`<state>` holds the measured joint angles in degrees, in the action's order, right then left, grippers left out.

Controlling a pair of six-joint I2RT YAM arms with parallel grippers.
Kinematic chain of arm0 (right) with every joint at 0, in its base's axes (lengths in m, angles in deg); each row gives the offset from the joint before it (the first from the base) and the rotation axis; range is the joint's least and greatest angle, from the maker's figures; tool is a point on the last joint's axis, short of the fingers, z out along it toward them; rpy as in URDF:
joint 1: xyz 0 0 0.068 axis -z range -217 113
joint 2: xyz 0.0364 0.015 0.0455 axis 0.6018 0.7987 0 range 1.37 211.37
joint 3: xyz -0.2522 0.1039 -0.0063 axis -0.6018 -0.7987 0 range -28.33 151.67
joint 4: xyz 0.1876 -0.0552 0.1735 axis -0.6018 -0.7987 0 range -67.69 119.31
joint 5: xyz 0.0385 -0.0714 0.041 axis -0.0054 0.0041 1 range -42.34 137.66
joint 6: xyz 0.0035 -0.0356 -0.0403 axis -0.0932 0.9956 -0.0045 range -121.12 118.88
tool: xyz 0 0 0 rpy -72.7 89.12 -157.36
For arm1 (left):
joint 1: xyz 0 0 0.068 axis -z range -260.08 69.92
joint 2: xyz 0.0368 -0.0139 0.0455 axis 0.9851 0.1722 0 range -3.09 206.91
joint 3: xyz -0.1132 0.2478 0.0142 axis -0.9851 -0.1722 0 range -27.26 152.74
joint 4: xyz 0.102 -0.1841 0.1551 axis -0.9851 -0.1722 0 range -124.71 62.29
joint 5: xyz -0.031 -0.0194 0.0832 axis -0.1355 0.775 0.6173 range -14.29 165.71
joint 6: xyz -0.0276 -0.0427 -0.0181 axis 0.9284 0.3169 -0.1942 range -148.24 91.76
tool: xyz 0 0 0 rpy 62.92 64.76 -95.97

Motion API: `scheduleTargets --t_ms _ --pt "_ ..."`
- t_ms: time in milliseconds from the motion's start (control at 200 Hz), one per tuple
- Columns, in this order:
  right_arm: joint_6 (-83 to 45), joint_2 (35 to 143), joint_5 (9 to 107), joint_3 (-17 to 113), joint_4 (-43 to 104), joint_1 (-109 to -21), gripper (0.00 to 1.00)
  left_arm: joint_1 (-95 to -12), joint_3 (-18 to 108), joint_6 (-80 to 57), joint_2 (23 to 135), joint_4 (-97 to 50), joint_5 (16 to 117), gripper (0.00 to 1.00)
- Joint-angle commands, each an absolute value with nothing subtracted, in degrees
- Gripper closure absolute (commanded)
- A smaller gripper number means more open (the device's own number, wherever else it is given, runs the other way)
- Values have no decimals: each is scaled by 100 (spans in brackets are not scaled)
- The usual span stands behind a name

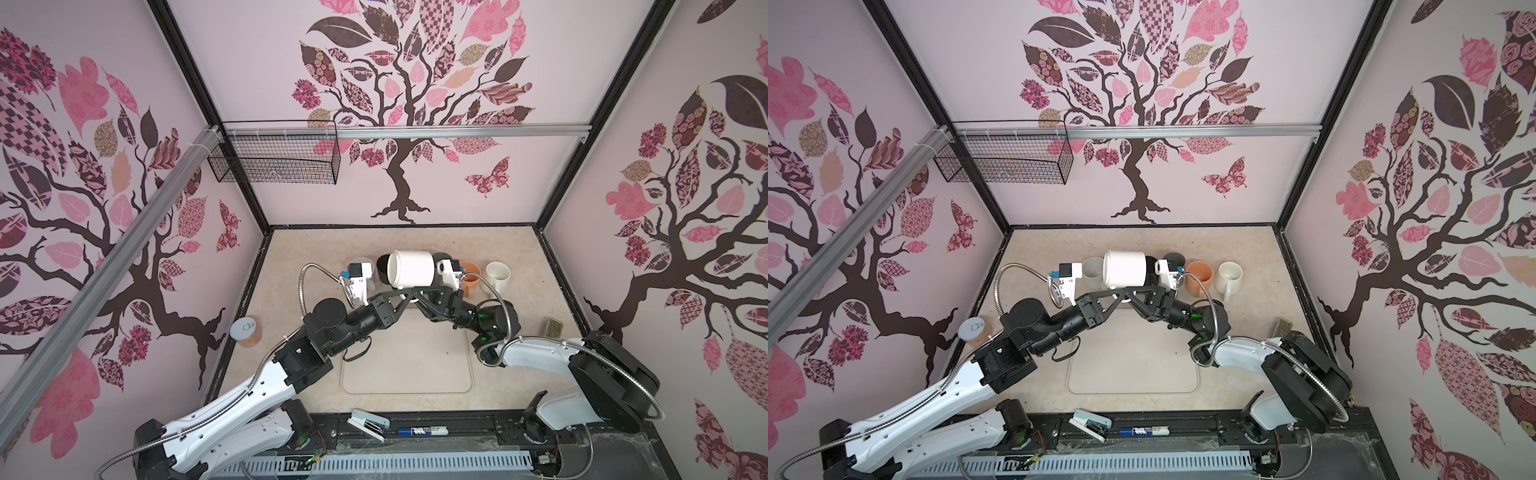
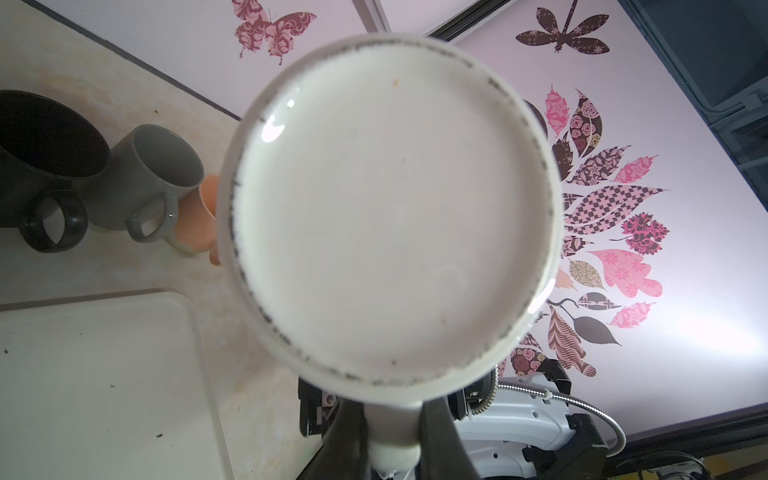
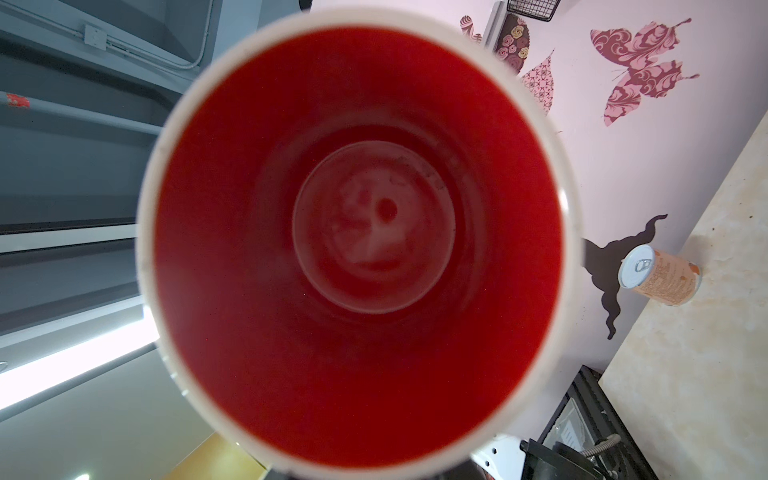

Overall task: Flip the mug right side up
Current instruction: 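Hold the red-lined white mug with the left gripper while the right gripper closes on it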

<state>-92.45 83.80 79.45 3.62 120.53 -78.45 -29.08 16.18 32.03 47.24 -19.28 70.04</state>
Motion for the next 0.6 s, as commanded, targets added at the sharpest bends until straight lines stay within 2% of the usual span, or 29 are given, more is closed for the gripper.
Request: scheduleTargets --t_ms 0,160,200,250,365,430,460,505,595 --pt "-9613 8497 7639 817 12834 -7827 100 -2788 1440 3173 4570 -1400 6178 100" --pt "-9523 8523 7705 926 12695 -7826 100 -2788 1588 2695 4457 -2107 6151 100" --pt "-9487 8513 7723 946 12634 -7829 100 -2794 1581 2616 4408 -2214 6227 95" --pt "-9444 8513 7745 963 12592 -7826 100 -2783 1572 2505 4370 -2273 6259 100" --pt "-9340 8430 7728 994 12412 -7801 100 -2788 1476 2485 4305 -2230 6255 100" --pt "-9210 8349 7776 1073 12139 -7793 82 -2788 1434 2488 4310 -2235 6265 100" --pt "-9150 8312 7780 1098 12040 -7795 77 -2787 1410 2509 4310 -2215 6262 100" --pt "-9091 8248 7764 1113 11925 -7794 73 -2788 1343 2548 4308 -2144 6244 100" --pt "-9040 8150 7671 1077 11877 -7773 73 -2788 1207 2625 4244 -1994 6327 100"
